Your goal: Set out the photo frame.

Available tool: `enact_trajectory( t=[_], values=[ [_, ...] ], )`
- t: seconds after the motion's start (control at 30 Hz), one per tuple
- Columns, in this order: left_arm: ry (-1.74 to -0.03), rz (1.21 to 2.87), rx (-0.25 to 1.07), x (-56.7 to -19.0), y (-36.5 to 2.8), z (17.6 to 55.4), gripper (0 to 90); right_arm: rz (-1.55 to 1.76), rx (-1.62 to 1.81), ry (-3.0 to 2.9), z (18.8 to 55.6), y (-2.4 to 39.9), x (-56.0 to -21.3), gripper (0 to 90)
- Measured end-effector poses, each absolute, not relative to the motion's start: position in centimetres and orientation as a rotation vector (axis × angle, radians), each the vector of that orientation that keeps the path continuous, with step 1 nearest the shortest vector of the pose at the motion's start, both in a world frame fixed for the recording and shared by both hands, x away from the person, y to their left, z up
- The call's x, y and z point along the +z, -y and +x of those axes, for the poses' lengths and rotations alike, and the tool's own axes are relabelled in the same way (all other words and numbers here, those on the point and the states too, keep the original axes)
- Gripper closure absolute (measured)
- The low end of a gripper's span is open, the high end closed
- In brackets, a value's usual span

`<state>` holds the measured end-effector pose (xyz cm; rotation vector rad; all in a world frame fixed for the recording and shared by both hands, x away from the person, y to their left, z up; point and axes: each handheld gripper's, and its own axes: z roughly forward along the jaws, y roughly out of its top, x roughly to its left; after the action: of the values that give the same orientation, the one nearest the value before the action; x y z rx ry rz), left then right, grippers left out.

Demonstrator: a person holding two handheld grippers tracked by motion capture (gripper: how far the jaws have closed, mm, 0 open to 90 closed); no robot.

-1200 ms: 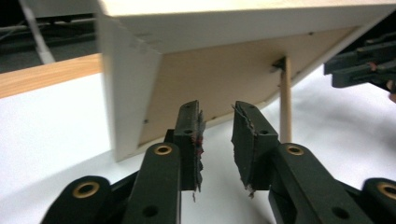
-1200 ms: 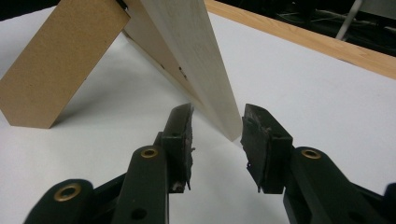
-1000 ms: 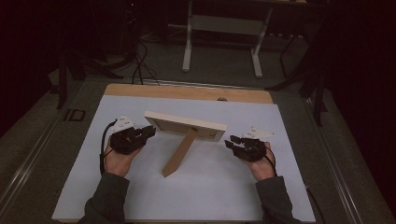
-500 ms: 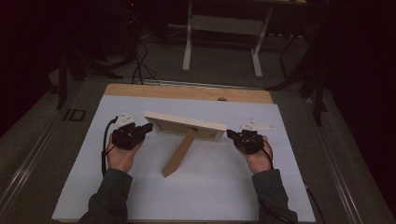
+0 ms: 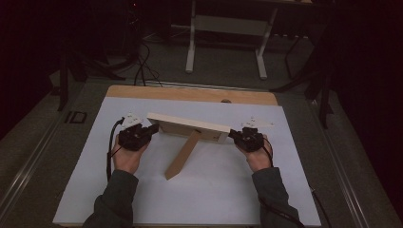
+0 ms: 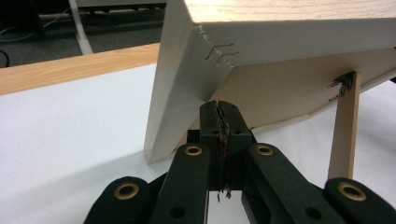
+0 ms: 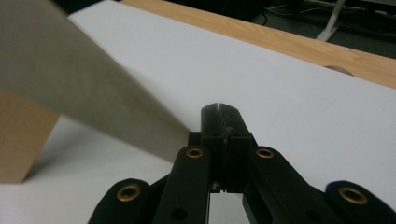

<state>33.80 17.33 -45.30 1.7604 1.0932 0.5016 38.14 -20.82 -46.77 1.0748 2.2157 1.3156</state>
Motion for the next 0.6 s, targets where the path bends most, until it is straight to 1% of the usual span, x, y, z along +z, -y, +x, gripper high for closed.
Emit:
enact_trajectory(
  t=[0.6],
  values=[
    [-1.086,1.780,0.493,-45.22,-16.45,34.29,90.0,1.060,1.344,-2.228,38.47,20.69,-46.41,89.5]
  ],
)
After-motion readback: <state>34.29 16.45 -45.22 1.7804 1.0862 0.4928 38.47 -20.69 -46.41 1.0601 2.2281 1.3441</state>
